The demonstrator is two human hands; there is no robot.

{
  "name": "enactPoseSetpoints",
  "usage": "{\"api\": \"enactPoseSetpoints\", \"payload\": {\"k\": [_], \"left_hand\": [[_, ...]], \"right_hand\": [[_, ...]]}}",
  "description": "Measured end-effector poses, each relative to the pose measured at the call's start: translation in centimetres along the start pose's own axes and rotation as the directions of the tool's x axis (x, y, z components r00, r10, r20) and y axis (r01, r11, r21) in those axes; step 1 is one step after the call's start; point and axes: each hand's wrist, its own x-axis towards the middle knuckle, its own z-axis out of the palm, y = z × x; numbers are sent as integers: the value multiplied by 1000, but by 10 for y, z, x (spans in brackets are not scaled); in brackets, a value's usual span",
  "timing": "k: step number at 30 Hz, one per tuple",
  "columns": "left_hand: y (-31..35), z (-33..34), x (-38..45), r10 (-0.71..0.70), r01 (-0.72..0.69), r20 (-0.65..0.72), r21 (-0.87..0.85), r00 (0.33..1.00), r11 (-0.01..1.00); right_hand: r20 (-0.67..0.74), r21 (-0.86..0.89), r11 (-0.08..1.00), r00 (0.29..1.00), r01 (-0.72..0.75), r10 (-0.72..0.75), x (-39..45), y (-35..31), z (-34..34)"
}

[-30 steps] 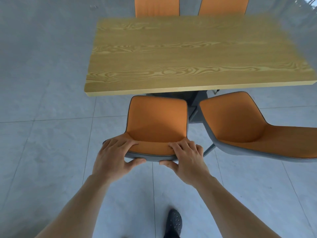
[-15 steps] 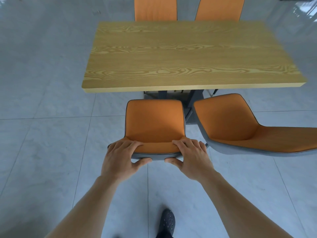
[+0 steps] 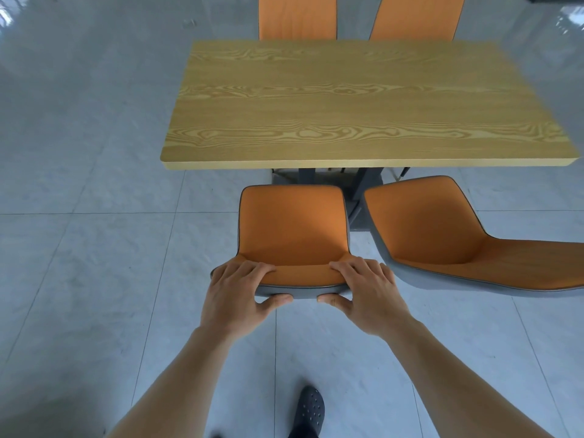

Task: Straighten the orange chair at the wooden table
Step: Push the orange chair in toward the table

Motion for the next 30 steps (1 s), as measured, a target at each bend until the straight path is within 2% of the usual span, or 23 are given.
{"api": "enactPoseSetpoints", "payload": {"k": [13, 21, 25, 30], "left_hand": [[-12, -7, -2, -4, -2, 113, 55, 994, 999], [-10, -11, 0, 0, -5, 95, 48, 995, 999], [-7, -17, 2, -9, -3, 172, 68, 985, 998], [41, -30, 15, 44, -47, 88, 30, 995, 998]], "right_hand": [[6, -40, 999, 1000, -27, 27, -3, -15, 4], [-14, 17, 999, 999, -41, 41, -2, -15, 4], [11, 46, 997, 998, -66, 66, -12, -11, -5], [-48, 69, 985, 986, -156, 160, -50, 41, -33]]}}
